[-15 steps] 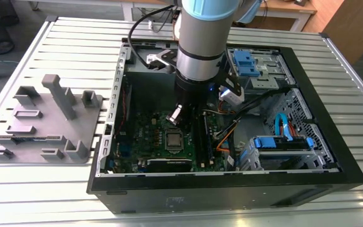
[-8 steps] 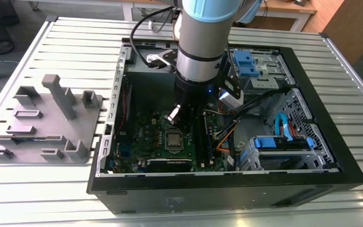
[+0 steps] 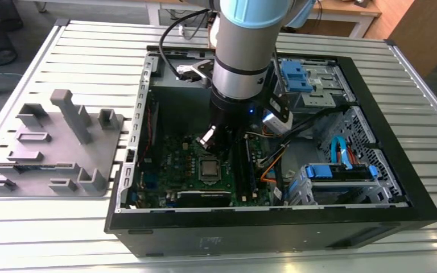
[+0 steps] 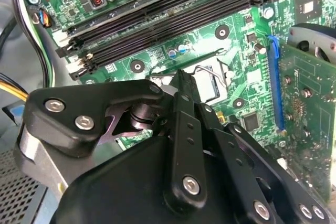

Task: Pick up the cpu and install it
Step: 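Install the first cpu locking lever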

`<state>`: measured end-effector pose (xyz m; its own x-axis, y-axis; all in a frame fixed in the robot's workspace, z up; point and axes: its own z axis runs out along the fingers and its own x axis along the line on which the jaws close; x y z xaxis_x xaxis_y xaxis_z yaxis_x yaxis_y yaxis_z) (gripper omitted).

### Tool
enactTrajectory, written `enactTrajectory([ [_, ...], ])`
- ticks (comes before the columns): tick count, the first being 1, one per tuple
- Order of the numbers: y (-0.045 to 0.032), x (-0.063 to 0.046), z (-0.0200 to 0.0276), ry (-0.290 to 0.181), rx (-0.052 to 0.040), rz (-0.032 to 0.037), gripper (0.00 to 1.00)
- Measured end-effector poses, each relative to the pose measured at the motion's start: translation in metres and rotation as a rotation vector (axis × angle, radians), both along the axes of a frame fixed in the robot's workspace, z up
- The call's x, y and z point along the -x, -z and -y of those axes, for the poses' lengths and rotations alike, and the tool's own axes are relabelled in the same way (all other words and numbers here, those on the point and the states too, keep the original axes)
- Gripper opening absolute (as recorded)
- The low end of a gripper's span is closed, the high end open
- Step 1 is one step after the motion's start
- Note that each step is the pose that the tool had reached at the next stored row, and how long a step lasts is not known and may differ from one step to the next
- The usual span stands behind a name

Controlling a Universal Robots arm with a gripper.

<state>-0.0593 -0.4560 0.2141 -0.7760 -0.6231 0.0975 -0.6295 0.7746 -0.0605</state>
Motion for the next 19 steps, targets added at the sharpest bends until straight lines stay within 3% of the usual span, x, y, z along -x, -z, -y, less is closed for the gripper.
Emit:
enactTrajectory([
  [2, 0.0002, -0.0002, 0.0000, 0.012, 0.0036, 0.0000, 0.11],
  [8, 0.0008, -0.0003, 0.0001, 0.047, 0.0333, 0.0014, 0.11],
  [19, 0.0021, -0.0036, 0.0003, 0.066, 0.0356, 0.0013, 0.11],
])
